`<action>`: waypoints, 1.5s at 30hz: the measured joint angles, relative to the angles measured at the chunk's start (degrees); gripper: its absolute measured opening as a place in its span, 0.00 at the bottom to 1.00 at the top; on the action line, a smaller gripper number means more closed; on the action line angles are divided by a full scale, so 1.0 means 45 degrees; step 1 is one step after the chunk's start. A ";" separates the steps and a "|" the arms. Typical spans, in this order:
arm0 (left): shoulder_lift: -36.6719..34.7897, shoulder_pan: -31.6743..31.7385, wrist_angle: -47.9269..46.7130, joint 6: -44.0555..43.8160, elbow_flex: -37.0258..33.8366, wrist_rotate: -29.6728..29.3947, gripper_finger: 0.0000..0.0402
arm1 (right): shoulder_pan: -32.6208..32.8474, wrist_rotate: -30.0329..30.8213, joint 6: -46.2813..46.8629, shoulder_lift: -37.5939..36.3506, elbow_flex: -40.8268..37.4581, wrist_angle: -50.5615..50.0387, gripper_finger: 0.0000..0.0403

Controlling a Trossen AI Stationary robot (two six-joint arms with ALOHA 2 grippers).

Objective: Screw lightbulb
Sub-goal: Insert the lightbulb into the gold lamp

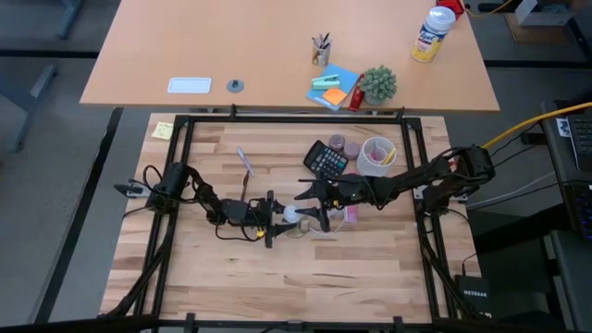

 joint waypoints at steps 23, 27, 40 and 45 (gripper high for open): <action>-0.0253 0.0000 -0.0147 0.0563 -0.0087 -0.0079 0.50 | 0.0000 0.0924 -0.0138 -0.0491 -0.0028 -0.0499 0.49; -0.0253 0.0000 -0.0155 0.0834 -0.0083 -0.0063 0.50 | 0.0000 0.0968 -0.0142 -0.0491 -0.0023 -0.0495 0.49; -0.0253 -0.0015 -0.0131 0.0855 -0.0092 -0.0141 0.50 | -0.0010 0.0963 -0.0152 -0.0496 -0.0018 -0.0499 0.49; -0.0265 -0.0040 0.0074 0.0546 -0.0355 -0.0174 0.50 | -0.0010 0.0910 -0.0156 -0.0496 -0.0018 -0.0522 0.49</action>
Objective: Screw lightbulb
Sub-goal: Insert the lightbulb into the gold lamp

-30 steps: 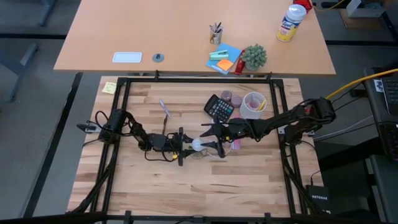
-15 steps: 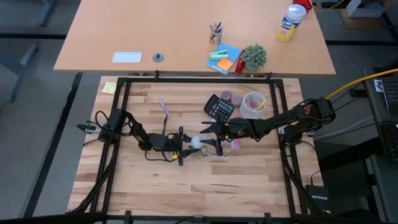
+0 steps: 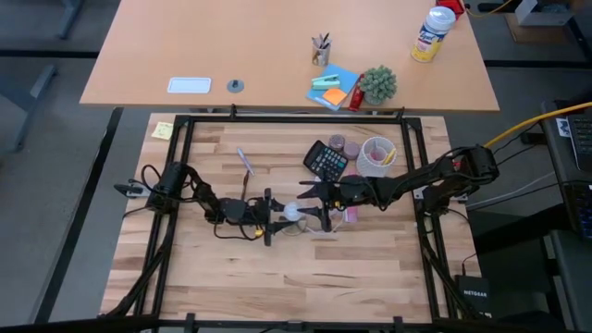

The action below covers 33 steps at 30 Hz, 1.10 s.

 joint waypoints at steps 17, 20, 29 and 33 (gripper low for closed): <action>-0.0017 -0.0109 -0.0330 0.0689 0.0175 -0.0460 0.50 | 0.0003 0.0201 0.0006 0.0000 0.0005 0.0012 0.49; -0.0017 -0.0091 -0.1029 0.1225 0.0619 -0.0505 0.50 | 0.0002 0.0424 0.0009 0.0000 0.0010 0.0023 0.49; -0.0017 -0.0121 -0.1740 0.2005 0.1121 -0.0798 0.50 | 0.0001 0.0340 0.0014 0.0000 0.0010 0.0023 0.49; -0.0017 -0.0121 -0.1667 0.1975 0.1003 -0.0924 0.50 | 0.0001 0.0344 0.0014 -0.0005 0.0015 -0.0033 0.49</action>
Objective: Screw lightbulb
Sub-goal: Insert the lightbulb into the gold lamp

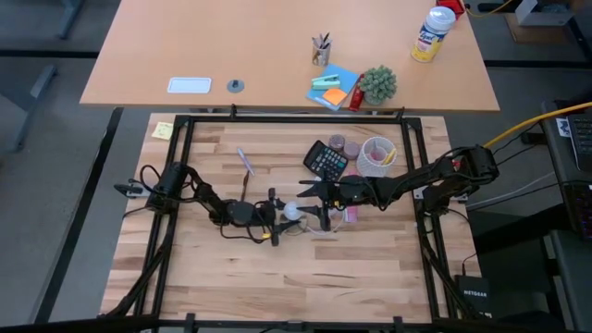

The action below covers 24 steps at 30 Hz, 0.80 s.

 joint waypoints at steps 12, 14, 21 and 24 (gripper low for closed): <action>0.0000 0.0000 0.0362 0.0000 -0.0079 -0.0092 0.50 | 0.0000 -0.0018 0.0000 0.0000 0.0000 -0.0004 0.49; 0.0000 0.0000 0.0360 0.0000 -0.0079 -0.0097 0.50 | 0.0000 -0.0019 0.0000 0.0000 0.0000 -0.0006 0.49; -0.0005 0.0010 -0.0073 -0.0767 -0.0055 -0.0168 0.50 | 0.0000 -0.0023 0.0000 0.0000 -0.0005 -0.0006 0.49; 0.0000 0.0010 -0.0323 -0.1494 -0.0070 -0.0161 0.50 | 0.0000 -0.0028 0.0000 0.0000 -0.0005 -0.0005 0.49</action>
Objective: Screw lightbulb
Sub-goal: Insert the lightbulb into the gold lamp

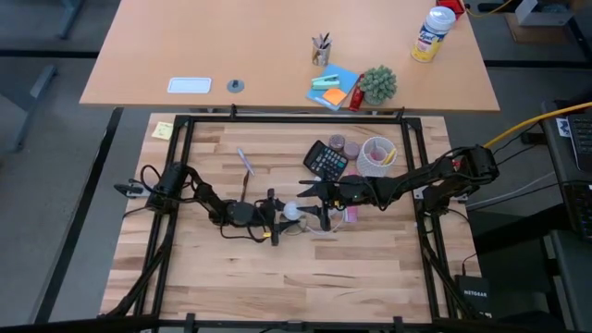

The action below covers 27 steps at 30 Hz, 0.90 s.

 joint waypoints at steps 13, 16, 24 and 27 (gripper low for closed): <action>0.0000 0.0019 -0.0190 -0.1620 -0.0009 -0.0164 0.50 | 0.0000 0.0000 0.0000 0.0000 -0.0002 -0.0012 0.49; 0.0000 0.0019 -0.0198 -0.1398 -0.0007 -0.0169 0.50 | 0.0000 -0.0004 0.0000 0.0000 0.0000 -0.0012 0.49; 0.0000 -0.0005 -0.0178 -0.0510 0.0001 -0.0198 0.50 | 0.0000 -0.0010 0.0000 0.0000 -0.0003 -0.0012 0.49; 0.0000 -0.0005 -0.0102 -0.0534 0.0001 -0.0198 0.50 | 0.0000 -0.0010 0.0004 0.0000 0.0000 -0.0012 0.49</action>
